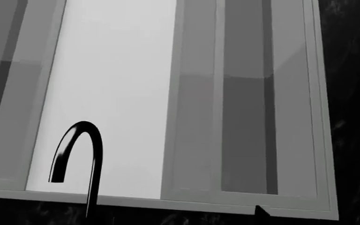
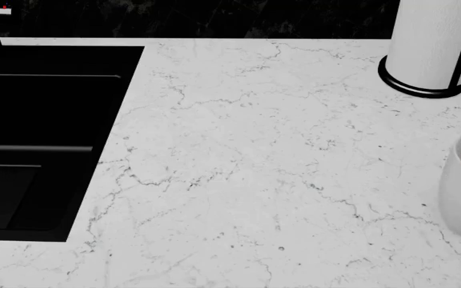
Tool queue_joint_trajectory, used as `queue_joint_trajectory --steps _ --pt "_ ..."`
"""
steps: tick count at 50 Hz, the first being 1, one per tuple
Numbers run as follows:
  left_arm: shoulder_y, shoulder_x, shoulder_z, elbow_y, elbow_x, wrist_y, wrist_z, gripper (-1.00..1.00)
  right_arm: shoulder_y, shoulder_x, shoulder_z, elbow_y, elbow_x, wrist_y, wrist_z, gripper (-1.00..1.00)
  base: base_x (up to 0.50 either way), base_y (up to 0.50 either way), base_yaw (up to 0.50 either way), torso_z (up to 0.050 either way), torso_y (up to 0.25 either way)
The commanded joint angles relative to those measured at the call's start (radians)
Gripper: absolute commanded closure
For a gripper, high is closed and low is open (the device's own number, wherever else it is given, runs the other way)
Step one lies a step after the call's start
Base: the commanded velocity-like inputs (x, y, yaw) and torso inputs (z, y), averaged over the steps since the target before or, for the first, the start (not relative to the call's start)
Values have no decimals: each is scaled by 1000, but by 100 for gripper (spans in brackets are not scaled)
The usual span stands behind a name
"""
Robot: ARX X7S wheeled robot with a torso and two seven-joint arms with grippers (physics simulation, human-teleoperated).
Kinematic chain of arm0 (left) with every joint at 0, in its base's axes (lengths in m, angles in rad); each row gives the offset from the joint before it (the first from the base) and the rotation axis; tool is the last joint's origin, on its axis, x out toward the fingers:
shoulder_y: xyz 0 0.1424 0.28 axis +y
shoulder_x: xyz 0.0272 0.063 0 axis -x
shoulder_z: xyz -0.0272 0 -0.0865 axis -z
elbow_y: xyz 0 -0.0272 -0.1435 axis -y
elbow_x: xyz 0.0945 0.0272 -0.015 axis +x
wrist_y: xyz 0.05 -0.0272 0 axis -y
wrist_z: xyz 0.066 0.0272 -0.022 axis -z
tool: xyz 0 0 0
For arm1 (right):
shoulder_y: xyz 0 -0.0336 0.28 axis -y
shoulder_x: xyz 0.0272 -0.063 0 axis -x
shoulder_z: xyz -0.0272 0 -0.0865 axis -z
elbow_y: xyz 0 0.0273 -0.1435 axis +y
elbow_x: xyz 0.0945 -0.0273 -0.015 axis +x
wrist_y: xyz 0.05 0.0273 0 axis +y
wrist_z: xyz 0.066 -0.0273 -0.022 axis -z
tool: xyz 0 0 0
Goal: Stack the cups from largest to smallest.
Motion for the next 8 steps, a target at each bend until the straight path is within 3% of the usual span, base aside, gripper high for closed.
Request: queue_joint_trajectory --steps 1,8 --pt "-19 -47 -140 75 -111 -43 -43 -100 -9 44 158 -33 175 -9 74 -100 0 0 0 0 0" --pt "6 -65 -203 106 -134 -27 -53 -100 -18 80 266 -43 329 1 173 -100 0 0 0 0 0"
